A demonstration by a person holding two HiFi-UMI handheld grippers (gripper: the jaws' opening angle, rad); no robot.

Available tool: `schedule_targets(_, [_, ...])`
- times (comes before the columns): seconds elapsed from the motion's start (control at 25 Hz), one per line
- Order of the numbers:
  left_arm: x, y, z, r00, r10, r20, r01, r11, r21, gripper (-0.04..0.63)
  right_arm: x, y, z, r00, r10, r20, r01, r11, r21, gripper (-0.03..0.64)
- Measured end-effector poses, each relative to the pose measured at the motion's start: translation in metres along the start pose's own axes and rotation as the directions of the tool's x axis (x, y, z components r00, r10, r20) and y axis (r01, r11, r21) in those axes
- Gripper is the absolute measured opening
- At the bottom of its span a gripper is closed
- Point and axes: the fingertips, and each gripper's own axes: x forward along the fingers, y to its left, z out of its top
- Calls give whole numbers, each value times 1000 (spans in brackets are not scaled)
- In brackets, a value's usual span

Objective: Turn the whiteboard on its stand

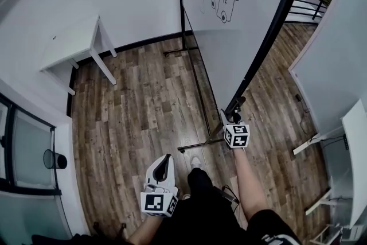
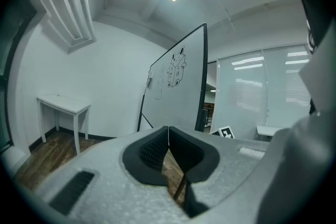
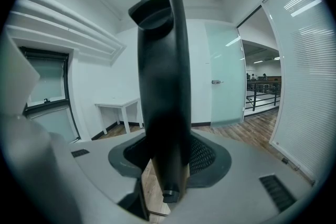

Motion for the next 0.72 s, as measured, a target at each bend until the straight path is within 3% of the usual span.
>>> schedule_targets(0.32, [-28, 6, 20, 1000, -12, 18, 11, 1000, 9, 18, -18, 8, 2, 1000, -9, -7, 9, 1000, -3, 179])
schedule_targets(0.72, [-83, 7, 16, 1000, 9, 21, -9, 999, 30, 18, -19, 8, 2, 1000, -6, -2, 6, 1000, -8, 179])
